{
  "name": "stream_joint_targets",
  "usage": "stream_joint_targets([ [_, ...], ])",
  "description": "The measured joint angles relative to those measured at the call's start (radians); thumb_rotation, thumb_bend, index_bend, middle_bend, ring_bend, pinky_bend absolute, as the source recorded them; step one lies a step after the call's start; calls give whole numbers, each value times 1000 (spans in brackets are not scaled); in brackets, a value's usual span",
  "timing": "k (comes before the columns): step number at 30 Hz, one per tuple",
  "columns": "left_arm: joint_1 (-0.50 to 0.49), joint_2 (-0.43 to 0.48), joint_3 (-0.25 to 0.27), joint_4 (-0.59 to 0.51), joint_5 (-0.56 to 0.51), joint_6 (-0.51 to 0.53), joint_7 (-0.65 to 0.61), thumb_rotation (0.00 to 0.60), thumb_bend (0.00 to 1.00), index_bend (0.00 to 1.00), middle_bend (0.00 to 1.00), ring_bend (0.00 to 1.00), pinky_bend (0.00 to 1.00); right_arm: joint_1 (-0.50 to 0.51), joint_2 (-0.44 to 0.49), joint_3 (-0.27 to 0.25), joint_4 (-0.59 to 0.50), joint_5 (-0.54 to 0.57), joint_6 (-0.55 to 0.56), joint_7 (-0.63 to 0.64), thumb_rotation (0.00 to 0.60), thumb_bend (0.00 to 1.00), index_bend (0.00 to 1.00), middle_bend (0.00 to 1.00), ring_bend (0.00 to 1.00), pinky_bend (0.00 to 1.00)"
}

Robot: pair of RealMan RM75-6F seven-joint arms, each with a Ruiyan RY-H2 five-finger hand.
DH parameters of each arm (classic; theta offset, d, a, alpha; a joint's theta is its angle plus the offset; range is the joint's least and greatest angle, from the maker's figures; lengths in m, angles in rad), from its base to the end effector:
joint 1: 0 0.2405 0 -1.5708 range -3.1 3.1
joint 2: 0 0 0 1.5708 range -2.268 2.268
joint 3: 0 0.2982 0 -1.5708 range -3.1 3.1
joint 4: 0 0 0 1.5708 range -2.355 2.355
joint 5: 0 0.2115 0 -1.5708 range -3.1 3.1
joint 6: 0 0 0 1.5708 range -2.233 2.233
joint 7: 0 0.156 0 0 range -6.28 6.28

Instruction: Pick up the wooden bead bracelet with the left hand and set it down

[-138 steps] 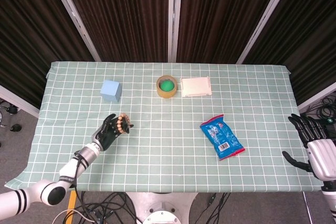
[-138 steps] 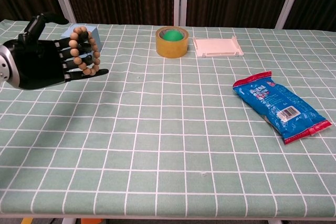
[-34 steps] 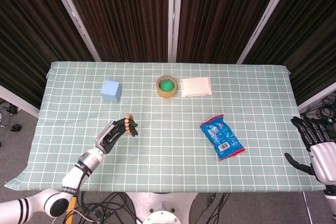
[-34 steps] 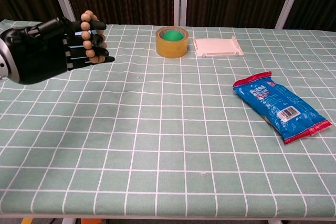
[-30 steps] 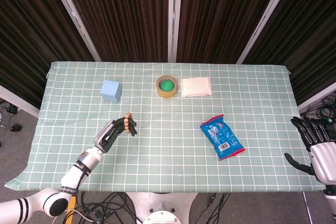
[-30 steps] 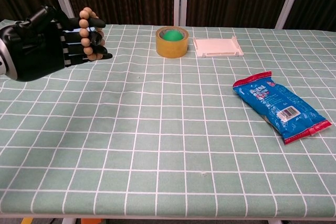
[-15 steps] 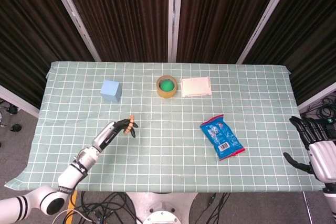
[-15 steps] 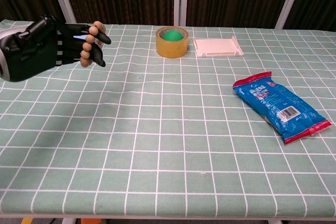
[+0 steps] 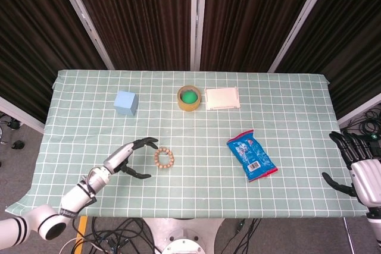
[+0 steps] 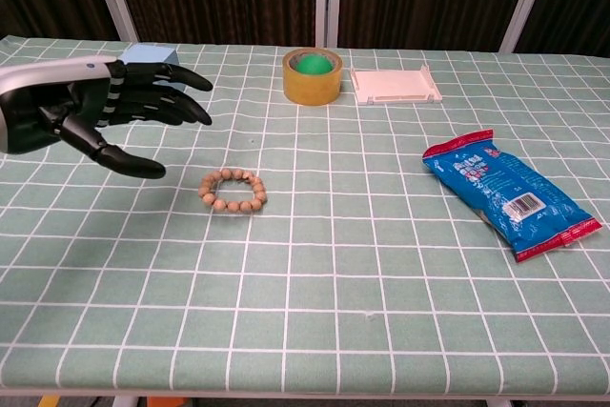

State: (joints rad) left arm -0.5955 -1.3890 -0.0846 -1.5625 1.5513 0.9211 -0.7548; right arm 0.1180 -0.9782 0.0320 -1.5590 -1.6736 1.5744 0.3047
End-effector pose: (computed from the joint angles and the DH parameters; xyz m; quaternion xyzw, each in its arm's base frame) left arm -0.2070 0.3209 0.0059 -0.5933 -0.6399 -0.4681 0.1396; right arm -0.3297 -0.2021 0.2286 0.6209 -0.3591 0.4733 0.5113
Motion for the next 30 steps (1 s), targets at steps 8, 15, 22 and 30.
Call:
stream_joint_targets([
  [8,21,-40,-7,50,-29,80,365,600,54,148,230,135,95,-1,1,1,-1,15,-9,-16,600,146,0,83,0,0],
  [15,101,-19,-43,50,-167,228,750,600,53,201,248,136,95,6,17,-2,-12,49,-65,-25,600,152,0,79,0,0],
  [22,276,94,-42,43,-275,422,844,600,55,210,249,136,87,24,18,-3,-6,71,-116,-17,600,155,0,70,0,0],
  [30,478,180,60,-31,-260,628,944,600,54,210,249,136,78,32,-2,-5,-25,58,-121,-58,600,155,0,62,0,0],
])
